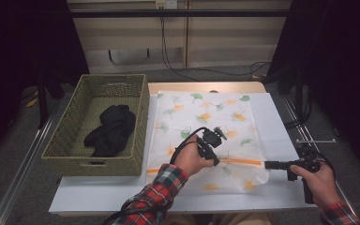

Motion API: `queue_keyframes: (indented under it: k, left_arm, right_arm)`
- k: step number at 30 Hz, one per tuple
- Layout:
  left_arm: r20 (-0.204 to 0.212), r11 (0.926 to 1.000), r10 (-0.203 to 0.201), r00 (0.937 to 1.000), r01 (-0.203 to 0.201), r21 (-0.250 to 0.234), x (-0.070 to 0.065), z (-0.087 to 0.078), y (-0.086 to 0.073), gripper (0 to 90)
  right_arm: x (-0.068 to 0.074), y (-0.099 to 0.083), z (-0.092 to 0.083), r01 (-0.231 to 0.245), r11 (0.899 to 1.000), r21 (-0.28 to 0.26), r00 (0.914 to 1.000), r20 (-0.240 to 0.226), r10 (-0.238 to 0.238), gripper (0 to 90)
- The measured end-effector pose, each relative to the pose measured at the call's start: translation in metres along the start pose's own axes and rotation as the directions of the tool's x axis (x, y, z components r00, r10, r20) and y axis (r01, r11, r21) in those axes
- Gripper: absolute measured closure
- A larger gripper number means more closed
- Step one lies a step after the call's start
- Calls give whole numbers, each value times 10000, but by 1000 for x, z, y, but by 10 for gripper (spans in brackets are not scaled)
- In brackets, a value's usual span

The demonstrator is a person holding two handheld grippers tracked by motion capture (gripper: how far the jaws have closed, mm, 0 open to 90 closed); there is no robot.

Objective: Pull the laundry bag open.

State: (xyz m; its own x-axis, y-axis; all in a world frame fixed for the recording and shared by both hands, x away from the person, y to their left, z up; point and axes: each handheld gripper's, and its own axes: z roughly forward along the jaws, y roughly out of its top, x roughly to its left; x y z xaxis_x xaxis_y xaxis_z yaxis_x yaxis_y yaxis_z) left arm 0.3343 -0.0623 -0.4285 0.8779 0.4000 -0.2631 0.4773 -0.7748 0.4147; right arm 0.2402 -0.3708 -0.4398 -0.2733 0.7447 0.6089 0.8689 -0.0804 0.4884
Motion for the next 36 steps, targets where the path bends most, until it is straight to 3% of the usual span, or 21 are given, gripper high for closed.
queue_keyframes:
  k: [13, 24, 26, 28, 36]
  left_arm:
    - [-60, 9995, -300, 9995, 300, 40, 4, -2, -3, 900]
    - [14, 9997, -241, 9997, 241, -14, 6, -6, -3, 900]
    - [-148, 9995, -323, 9994, 324, 49, 6, -7, -4, 900]
    - [34, 9994, -350, 9994, 351, -58, 9, -9, -6, 900]
    - [120, 9985, -535, 9985, 536, -80, 13, -15, -11, 900]
  right_arm:
    - [-1, 0, -2, -14, 10000, -48, 10000, 71, 14, 873]
    - [-1, 0, -2, -17, 9999, -113, 10000, 72, 18, 873]
    - [-1, 1, -2, -19, 10000, -93, 9999, 149, 21, 873]
    - [-2, 1, -2, -21, 9999, -127, 9999, 160, 23, 873]
    - [-2, 1, -3, -66, 9999, -144, 9999, 104, 67, 873]
